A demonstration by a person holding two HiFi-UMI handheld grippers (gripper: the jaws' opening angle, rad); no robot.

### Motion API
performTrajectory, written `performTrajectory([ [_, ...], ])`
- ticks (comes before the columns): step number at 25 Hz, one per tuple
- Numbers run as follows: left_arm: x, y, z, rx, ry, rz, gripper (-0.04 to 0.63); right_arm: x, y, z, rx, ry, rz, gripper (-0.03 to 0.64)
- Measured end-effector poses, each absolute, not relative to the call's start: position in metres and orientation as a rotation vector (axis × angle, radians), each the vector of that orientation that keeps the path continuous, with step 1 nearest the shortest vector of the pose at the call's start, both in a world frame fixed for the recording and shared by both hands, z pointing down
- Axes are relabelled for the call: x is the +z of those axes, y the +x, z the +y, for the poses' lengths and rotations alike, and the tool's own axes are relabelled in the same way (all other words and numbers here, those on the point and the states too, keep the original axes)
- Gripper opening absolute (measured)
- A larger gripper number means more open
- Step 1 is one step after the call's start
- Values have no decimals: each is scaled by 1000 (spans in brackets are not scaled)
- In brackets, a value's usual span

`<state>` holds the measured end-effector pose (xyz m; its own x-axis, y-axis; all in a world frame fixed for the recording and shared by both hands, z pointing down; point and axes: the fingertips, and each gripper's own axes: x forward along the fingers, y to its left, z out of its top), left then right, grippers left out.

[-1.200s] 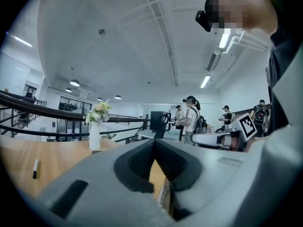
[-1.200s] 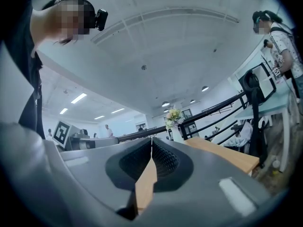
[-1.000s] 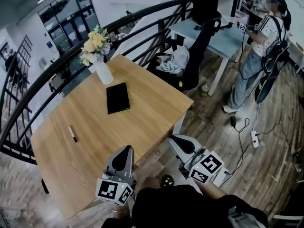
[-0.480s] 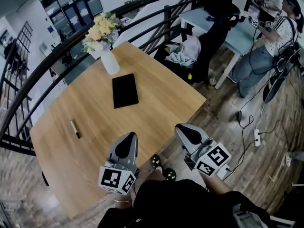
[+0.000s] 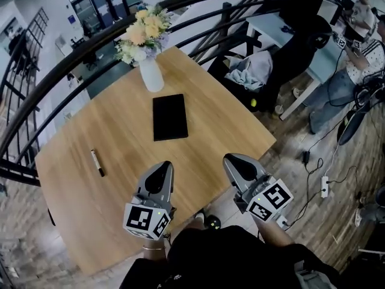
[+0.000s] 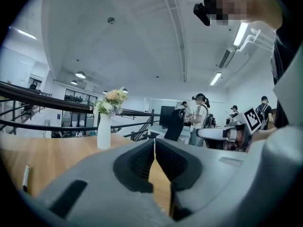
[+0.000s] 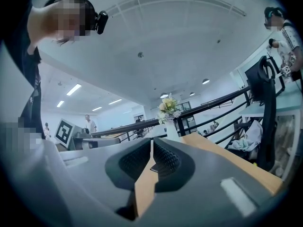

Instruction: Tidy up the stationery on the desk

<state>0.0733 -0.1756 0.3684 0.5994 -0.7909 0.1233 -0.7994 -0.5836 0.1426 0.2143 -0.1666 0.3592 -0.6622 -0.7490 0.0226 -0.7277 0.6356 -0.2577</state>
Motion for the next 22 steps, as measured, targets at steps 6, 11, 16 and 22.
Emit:
performTrajectory([
  [6, 386, 46, -218, 93, 2580, -1379, 8, 371, 193, -209, -401, -1247, 2812, 14],
  [11, 407, 35, -250, 131, 2536, -1379, 20, 387, 180, -240, -450, -1255, 2851, 20],
  [16, 429, 20, -283, 169, 2486, -1379, 48, 402, 168, -272, -489, -1283, 2875, 26],
  [22, 459, 4, -313, 207, 2414, -1392, 81, 428, 151, -303, -551, -1292, 2916, 41],
])
